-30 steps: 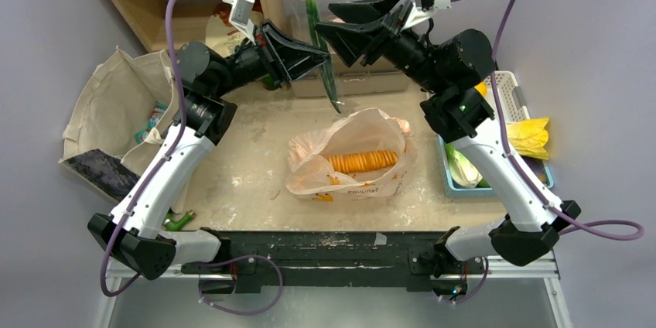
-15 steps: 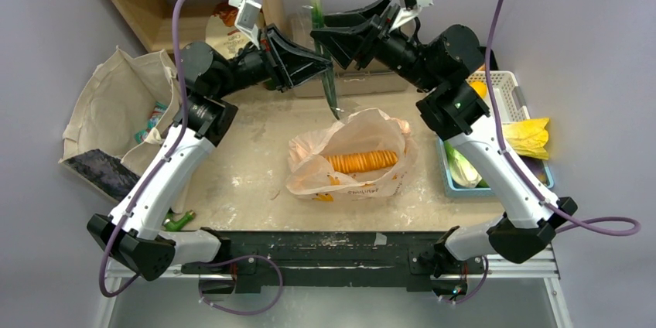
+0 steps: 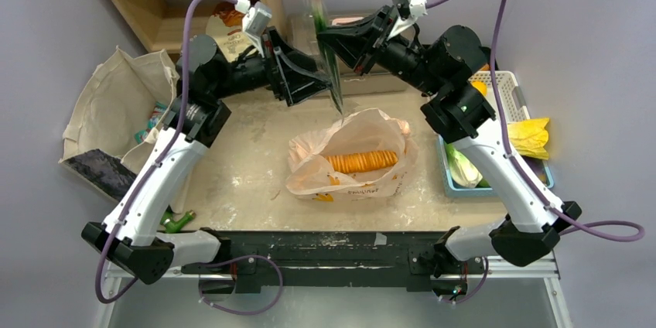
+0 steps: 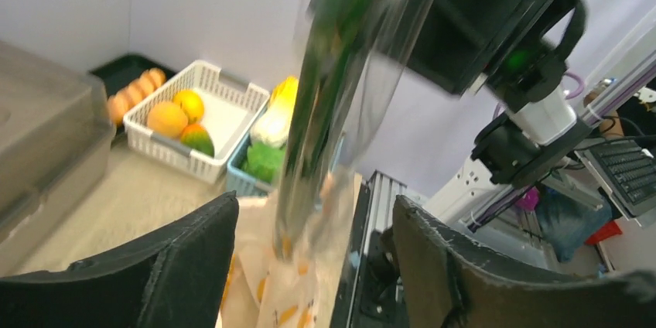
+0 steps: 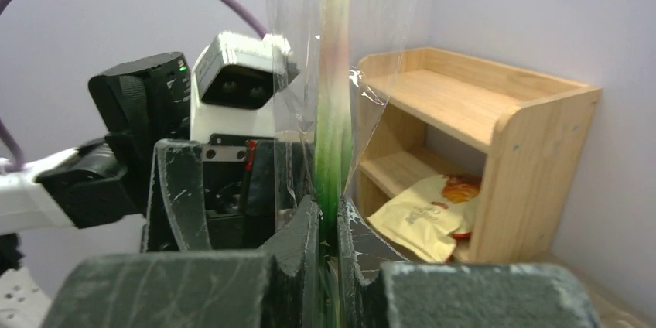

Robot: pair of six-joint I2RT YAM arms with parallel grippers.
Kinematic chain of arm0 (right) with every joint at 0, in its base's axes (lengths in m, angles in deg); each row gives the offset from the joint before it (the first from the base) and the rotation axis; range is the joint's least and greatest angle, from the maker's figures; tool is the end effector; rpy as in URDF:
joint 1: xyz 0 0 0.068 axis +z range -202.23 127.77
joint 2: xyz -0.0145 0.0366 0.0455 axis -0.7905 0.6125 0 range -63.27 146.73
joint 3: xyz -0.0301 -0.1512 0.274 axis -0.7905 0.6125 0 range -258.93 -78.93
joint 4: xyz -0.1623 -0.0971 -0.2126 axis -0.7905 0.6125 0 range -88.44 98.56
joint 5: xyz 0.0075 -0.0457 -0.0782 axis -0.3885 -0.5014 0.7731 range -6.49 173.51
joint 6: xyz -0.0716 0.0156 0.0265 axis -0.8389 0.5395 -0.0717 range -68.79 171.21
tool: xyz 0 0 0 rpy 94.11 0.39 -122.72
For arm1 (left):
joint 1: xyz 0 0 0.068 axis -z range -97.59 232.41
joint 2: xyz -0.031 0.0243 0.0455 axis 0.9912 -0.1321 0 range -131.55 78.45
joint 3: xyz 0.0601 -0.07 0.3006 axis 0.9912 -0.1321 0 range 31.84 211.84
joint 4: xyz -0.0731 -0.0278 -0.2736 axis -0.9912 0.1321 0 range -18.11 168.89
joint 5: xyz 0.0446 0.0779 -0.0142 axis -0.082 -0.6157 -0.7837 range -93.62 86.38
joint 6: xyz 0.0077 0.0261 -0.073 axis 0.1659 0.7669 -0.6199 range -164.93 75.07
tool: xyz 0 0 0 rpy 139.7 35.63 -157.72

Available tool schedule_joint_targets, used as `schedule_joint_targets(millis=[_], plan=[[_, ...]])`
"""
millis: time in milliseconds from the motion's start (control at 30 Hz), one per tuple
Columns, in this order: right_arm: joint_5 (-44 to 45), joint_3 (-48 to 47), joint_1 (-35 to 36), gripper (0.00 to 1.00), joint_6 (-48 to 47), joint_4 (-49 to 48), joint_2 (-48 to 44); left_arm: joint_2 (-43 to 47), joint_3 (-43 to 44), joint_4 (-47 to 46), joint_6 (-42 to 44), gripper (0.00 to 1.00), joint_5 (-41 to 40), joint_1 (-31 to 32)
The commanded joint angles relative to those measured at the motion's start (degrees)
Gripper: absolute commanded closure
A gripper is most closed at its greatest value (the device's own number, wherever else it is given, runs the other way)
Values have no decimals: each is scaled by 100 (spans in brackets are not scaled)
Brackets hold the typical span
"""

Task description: Untie the knot of the grocery bags and take out the mixed food

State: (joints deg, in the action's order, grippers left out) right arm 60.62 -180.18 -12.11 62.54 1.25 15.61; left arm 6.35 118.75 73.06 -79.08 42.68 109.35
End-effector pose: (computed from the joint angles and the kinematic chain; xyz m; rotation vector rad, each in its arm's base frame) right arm 0.2221 0.2209 0.6248 -0.6604 1.0859 1.0147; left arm 0.2345 -0.1731 0.5606 0.6597 1.4194 -1.3951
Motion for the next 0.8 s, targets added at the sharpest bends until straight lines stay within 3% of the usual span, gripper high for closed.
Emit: schedule_joint_targets(millis=[0, 133, 300, 767], plan=[[474, -240, -179, 100, -962, 7, -383, 523, 131, 1551, 1041, 21, -122, -205], [692, -489, -658, 100, -1615, 512, -299, 1072, -291, 2062, 1751, 1, -994, -242], [1159, -430, -1210, 100, -3034, 825, -179, 1071, -246, 2702, 1974, 0, -1368, -298], [718, -181, -3700, 100, -5020, 1417, 395, 830, -198, 3376, 2199, 0, -1275, -548]])
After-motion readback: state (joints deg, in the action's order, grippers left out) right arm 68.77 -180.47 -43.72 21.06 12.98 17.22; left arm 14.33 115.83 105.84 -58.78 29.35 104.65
